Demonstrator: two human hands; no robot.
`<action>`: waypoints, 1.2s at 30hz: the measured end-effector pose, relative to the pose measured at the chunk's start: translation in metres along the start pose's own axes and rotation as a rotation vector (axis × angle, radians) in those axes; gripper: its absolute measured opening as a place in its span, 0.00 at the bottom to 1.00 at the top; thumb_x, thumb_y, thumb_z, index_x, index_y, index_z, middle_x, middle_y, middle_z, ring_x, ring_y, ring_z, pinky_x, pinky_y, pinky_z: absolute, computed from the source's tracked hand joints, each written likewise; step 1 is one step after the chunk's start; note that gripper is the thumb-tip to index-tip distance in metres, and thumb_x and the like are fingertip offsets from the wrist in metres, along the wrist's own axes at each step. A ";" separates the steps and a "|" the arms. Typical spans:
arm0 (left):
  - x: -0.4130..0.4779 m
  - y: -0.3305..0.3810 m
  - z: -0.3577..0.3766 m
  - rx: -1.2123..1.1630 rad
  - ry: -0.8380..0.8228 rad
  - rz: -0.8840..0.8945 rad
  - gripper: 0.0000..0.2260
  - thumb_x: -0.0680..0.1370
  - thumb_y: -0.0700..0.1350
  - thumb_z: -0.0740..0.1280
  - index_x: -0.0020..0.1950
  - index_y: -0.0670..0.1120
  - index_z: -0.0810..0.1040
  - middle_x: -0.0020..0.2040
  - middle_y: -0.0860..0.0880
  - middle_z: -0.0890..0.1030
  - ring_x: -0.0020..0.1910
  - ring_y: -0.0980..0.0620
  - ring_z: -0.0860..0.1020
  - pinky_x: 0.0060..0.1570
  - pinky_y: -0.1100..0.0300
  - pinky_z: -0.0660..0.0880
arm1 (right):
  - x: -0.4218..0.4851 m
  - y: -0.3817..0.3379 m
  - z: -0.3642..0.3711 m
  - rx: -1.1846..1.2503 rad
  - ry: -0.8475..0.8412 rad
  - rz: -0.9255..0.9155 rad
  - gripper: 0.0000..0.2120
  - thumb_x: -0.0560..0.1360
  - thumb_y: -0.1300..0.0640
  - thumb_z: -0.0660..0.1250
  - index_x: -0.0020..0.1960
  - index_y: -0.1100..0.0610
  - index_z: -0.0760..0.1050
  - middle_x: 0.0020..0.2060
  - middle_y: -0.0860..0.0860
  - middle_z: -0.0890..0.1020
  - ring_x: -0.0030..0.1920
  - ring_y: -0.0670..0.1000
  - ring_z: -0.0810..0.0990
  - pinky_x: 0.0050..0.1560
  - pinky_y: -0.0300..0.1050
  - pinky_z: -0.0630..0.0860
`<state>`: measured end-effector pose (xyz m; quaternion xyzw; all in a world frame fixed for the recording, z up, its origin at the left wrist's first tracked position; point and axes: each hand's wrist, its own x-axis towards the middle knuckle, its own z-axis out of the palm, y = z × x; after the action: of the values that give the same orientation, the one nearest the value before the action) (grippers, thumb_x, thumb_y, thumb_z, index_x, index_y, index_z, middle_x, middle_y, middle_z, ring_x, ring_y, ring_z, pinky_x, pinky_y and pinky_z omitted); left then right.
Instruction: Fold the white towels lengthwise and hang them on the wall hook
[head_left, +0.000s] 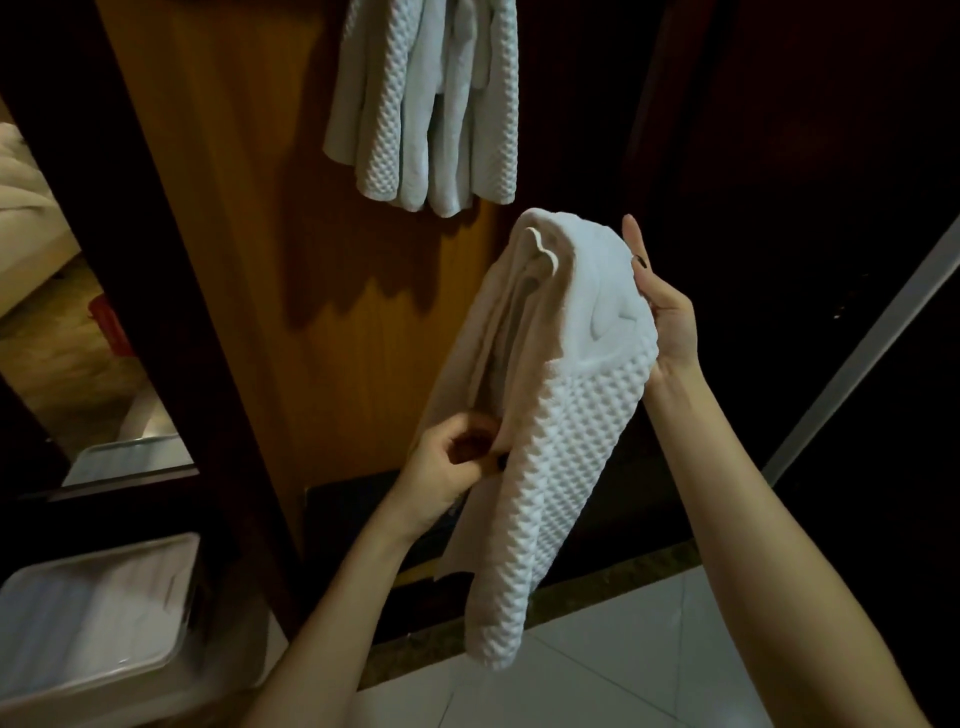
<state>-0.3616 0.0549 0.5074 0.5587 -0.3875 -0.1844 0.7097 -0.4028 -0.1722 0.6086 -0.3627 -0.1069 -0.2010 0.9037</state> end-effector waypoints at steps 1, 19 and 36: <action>-0.001 -0.003 0.000 -0.004 -0.005 -0.010 0.11 0.73 0.36 0.71 0.47 0.53 0.84 0.46 0.56 0.85 0.47 0.60 0.82 0.44 0.70 0.76 | 0.001 0.001 -0.001 0.018 0.006 0.006 0.16 0.77 0.62 0.63 0.61 0.51 0.81 0.59 0.57 0.81 0.62 0.57 0.79 0.65 0.56 0.74; -0.002 -0.045 -0.031 0.354 -0.371 -0.429 0.18 0.74 0.39 0.71 0.25 0.53 0.78 0.38 0.54 0.79 0.45 0.54 0.78 0.51 0.67 0.73 | -0.003 0.008 -0.044 0.028 0.249 -0.049 0.16 0.82 0.61 0.57 0.67 0.51 0.71 0.56 0.57 0.83 0.58 0.58 0.82 0.52 0.54 0.80; -0.010 -0.042 -0.063 0.560 0.011 -0.138 0.15 0.77 0.38 0.67 0.43 0.60 0.76 0.44 0.56 0.75 0.41 0.59 0.74 0.44 0.62 0.69 | -0.004 -0.007 -0.055 0.144 0.451 -0.145 0.18 0.78 0.65 0.63 0.65 0.54 0.75 0.62 0.61 0.78 0.61 0.65 0.79 0.59 0.66 0.75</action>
<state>-0.3130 0.0895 0.4601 0.7590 -0.3805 -0.1152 0.5157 -0.4068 -0.2142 0.5723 -0.2348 0.0579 -0.3332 0.9113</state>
